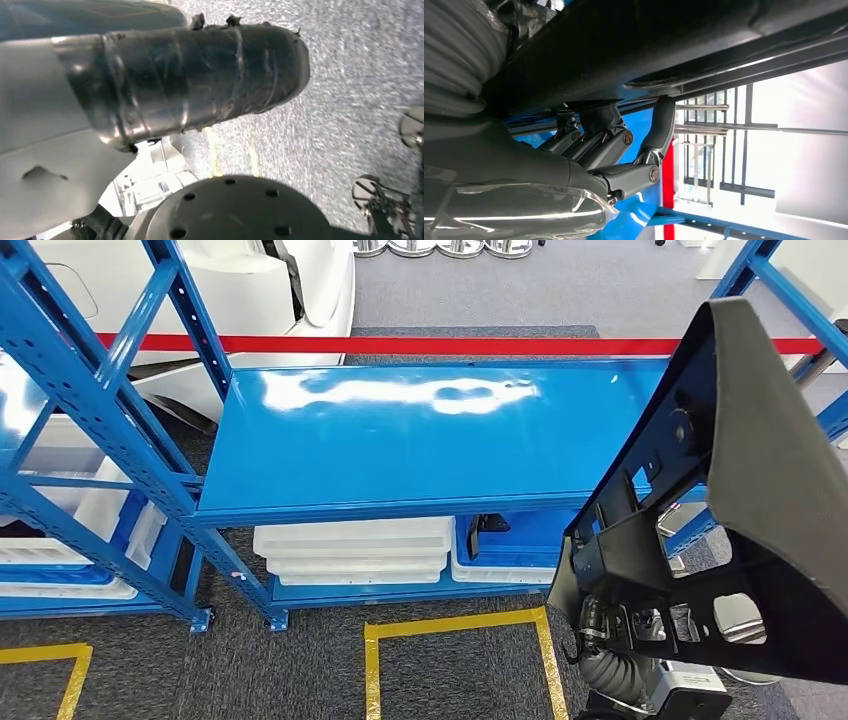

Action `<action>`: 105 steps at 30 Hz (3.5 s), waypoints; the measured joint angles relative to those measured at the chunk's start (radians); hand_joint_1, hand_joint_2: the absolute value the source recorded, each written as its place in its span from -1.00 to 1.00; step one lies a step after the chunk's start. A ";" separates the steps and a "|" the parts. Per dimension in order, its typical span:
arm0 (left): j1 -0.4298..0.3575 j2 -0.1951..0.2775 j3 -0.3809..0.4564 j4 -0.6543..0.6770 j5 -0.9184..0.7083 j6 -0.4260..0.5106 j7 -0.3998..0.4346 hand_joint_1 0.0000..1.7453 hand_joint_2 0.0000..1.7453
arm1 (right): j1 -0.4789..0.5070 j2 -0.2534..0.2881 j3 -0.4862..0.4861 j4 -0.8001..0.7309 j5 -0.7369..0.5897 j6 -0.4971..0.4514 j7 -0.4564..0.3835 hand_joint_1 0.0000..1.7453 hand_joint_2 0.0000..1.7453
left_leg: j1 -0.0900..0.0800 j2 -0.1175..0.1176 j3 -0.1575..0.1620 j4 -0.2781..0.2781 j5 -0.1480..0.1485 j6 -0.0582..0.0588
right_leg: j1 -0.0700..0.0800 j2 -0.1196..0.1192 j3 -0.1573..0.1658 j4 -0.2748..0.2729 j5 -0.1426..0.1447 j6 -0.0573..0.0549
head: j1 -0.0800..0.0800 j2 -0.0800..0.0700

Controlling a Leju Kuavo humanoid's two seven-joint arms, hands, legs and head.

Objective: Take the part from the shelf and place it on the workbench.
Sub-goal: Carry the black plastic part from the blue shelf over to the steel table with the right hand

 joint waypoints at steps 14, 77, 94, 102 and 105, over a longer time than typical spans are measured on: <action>-0.002 0.006 0.000 0.000 0.000 0.000 0.001 -1.00 -1.00 | -0.006 -0.007 -0.001 0.019 0.006 0.000 0.010 1.00 1.00 | -0.002 -0.001 -0.011 0.268 -0.093 -0.036 | 0.015 -0.006 -0.024 -0.182 0.079 -0.059 | 0.002 0.000; -0.049 0.046 -0.007 -0.018 -0.035 0.042 0.024 -1.00 -1.00 | -0.132 -0.079 0.144 0.110 0.102 0.001 0.126 1.00 1.00 | -0.018 0.043 0.041 0.055 -0.056 -0.014 | 0.014 -0.079 0.019 -0.169 0.040 -0.052 | 0.018 0.000; -0.080 0.034 -0.019 -0.030 -0.061 0.053 0.058 -1.00 -1.00 | -0.259 -0.107 0.334 0.156 0.120 0.016 0.165 1.00 1.00 | -0.013 -0.113 0.016 -0.013 0.011 -0.002 | -0.004 0.091 0.024 -0.156 0.028 -0.025 | 0.021 0.000; -0.081 0.042 -0.021 -0.036 -0.069 0.054 0.067 -1.00 -1.00 | -0.283 -0.107 0.381 0.178 0.126 0.022 0.169 1.00 1.00 | -0.010 -0.022 -0.111 0.234 -0.117 -0.037 | -0.002 -0.010 0.027 -0.185 0.046 -0.058 | 0.013 0.000; -0.080 0.045 -0.027 -0.037 -0.072 0.056 0.073 -1.00 -1.00 | -0.287 -0.107 0.394 0.187 0.131 0.023 0.172 1.00 1.00 | -0.009 -0.002 -0.098 0.250 -0.106 -0.040 | -0.001 -0.052 0.022 -0.178 0.045 -0.057 | 0.013 0.000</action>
